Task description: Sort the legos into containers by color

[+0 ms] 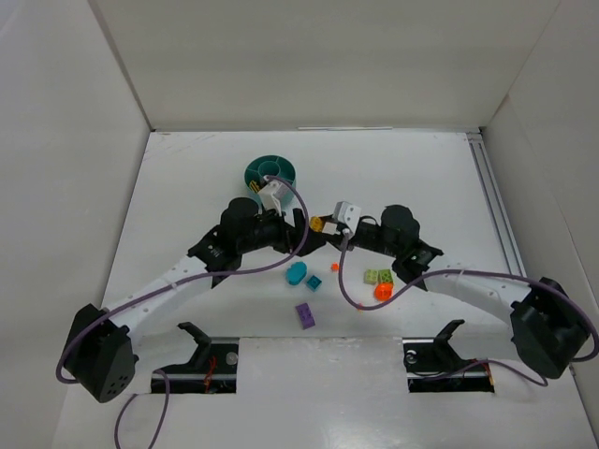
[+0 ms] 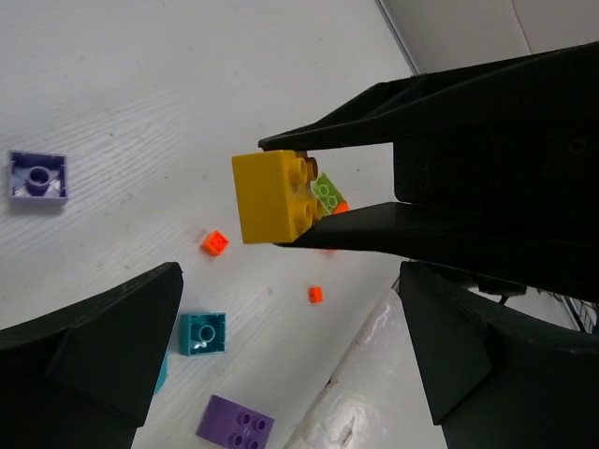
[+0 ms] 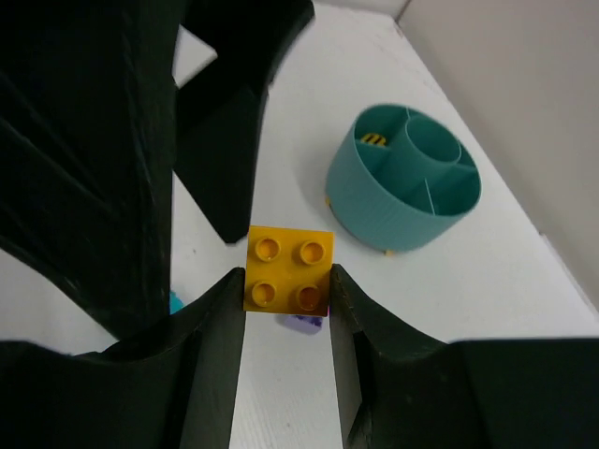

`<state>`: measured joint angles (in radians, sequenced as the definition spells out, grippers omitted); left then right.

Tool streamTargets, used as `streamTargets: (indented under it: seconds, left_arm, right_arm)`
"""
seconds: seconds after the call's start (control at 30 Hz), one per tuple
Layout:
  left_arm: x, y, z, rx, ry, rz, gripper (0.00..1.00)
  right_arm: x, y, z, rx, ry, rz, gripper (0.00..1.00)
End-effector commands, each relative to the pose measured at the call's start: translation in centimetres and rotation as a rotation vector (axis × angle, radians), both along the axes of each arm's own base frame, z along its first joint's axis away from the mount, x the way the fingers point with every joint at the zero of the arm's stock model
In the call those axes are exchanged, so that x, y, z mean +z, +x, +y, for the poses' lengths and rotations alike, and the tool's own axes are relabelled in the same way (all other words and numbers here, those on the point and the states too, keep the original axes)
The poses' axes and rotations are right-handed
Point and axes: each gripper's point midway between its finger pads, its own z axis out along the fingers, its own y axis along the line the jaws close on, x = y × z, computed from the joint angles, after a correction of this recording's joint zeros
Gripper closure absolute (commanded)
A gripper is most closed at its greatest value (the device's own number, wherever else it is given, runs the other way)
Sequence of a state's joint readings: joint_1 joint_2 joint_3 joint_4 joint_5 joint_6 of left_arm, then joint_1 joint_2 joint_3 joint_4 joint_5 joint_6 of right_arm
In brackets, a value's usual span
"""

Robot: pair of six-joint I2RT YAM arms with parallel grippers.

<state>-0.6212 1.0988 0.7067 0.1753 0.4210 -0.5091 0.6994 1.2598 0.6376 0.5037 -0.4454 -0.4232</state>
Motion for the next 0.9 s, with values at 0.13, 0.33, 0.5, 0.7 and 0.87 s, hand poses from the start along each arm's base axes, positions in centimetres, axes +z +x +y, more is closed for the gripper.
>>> streamTargets:
  seconds: [0.13, 0.33, 0.5, 0.7, 0.87]
  left_arm:
    - [2.8, 0.0, -2.3, -0.067, -0.065, -0.089, 0.06]
    - [3.6, -0.1, -2.2, -0.062, -0.089, -0.095, 0.08]
    - [5.6, -0.6, -1.7, -0.054, -0.121, -0.144, 0.07]
    - [6.2, -1.0, -1.8, -0.074, -0.141, -0.147, 0.07]
    - [6.3, -0.1, -1.9, -0.041, -0.130, -0.146, 0.08]
  right_arm:
    - [4.1, -3.1, 0.9, 0.121, 0.082, -0.141, 0.66]
    - [3.6, -3.8, 0.9, 0.141, 0.074, -0.142, 0.66]
    - [2.6, -3.9, 0.7, 0.144, 0.038, -0.144, 0.66]
    - [2.2, -4.7, 0.6, 0.166, 0.022, -0.146, 0.66]
    - [2.9, -5.0, 0.5, 0.176, 0.035, -0.160, 0.66]
